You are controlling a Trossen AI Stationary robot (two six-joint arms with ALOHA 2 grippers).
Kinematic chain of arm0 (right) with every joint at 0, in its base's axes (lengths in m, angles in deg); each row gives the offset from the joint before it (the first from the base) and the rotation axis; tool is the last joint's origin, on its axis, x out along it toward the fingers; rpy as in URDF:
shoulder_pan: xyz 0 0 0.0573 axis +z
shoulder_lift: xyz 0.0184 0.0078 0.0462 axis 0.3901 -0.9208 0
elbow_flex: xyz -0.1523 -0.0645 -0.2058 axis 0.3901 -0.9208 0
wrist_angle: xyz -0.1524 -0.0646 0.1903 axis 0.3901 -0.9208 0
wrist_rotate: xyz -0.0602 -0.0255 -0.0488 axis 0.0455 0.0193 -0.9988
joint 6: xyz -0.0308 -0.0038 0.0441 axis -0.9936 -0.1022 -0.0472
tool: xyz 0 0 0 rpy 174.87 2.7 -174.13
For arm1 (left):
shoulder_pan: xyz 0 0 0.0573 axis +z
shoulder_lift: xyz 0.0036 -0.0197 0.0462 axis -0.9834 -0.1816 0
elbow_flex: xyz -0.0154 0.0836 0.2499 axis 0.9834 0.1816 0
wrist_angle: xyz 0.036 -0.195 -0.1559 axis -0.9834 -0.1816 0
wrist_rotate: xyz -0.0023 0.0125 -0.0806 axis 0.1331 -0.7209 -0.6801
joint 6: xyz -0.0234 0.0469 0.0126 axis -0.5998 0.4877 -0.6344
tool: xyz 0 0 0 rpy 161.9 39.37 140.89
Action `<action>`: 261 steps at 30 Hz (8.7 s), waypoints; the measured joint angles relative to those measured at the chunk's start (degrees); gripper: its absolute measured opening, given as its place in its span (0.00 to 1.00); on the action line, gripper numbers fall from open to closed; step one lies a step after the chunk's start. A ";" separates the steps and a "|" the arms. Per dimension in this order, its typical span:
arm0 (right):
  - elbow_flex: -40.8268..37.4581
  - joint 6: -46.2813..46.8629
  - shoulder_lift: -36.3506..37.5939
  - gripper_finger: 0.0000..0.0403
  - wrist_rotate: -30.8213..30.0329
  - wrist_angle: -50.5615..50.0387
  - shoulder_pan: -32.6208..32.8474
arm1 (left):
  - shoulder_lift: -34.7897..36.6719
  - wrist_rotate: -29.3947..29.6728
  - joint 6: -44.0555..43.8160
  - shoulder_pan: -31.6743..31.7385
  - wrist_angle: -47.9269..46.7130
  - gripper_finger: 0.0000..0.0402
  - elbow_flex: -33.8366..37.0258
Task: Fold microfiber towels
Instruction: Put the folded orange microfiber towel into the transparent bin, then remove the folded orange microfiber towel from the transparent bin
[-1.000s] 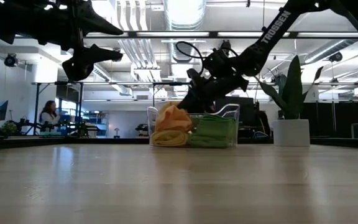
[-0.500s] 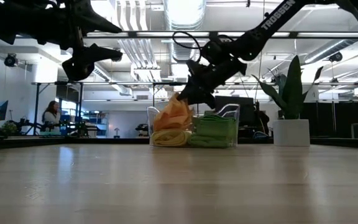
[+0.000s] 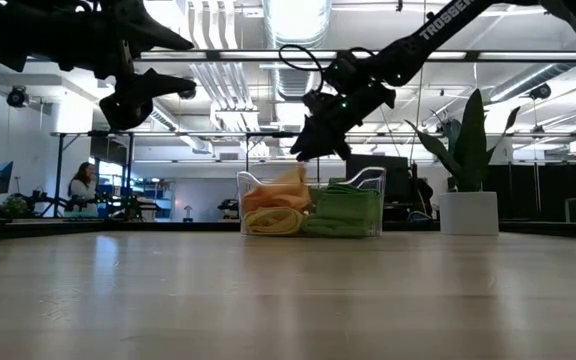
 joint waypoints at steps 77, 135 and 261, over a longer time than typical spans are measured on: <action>1.29 -39.37 -0.51 0.28 -11.38 -11.15 8.62 | -12.50 -2.38 -3.54 0.02 11.24 0.50 1.77; -11.37 6.03 25.79 0.28 7.03 -11.46 1.55 | -68.49 -32.05 35.11 44.40 -65.28 0.34 -84.45; 46.06 -20.55 -15.72 0.02 -9.65 -41.88 13.70 | -17.42 -8.95 37.46 43.28 -72.72 0.45 -48.31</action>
